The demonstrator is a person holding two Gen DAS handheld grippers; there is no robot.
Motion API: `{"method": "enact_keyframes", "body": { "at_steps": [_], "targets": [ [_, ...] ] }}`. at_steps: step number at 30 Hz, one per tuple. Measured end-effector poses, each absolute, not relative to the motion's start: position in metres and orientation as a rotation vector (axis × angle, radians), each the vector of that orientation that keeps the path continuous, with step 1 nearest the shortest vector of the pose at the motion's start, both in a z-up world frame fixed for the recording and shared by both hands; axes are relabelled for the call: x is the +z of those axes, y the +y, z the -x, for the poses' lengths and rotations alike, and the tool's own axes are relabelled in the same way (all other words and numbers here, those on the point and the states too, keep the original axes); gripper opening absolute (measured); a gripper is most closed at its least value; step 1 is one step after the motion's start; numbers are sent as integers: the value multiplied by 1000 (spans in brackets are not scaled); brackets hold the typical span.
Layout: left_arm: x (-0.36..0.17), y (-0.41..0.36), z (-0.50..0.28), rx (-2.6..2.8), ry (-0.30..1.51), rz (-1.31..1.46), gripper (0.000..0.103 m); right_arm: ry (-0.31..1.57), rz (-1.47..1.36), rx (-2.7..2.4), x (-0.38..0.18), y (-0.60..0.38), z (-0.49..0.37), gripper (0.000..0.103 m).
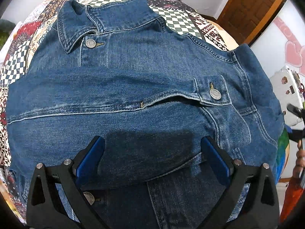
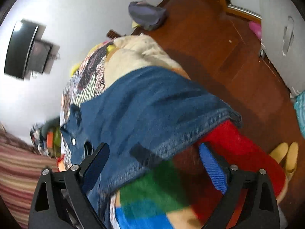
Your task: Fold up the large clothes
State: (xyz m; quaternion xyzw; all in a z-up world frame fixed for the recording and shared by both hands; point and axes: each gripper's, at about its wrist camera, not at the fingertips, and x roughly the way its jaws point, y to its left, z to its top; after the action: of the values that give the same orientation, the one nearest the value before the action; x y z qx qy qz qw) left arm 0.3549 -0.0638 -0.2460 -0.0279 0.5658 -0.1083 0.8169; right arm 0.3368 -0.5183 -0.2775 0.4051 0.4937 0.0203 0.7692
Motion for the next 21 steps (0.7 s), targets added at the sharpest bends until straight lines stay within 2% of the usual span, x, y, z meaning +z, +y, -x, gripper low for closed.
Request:
{"method": "enact_keyframes", "body": {
  "at_steps": [3, 4, 7, 11, 16, 21],
  "targets": [
    [-246, -63, -355, -233, 1209, 67, 103, 1055, -916, -9, -288, -523, -346, 70],
    [-245, -61, -357, -234, 1209, 70, 103, 1051, -920, -28, -291, -525, -348, 60],
    [-244, -61, -357, -234, 1205, 62, 103, 1020, -925, -28, -291, -526, -351, 47],
    [-240, -61, -355, -235, 1199, 51, 103, 998, -798, -9, -265, -513, -355, 28],
    [-232, -59, -348, -234, 1175, 25, 103, 904, -713, 21, -224, -502, -349, 21],
    [-212, -56, -336, -242, 1120, -2, 103, 804, -613, 75, -169, -473, -348, 19]
  ]
}}
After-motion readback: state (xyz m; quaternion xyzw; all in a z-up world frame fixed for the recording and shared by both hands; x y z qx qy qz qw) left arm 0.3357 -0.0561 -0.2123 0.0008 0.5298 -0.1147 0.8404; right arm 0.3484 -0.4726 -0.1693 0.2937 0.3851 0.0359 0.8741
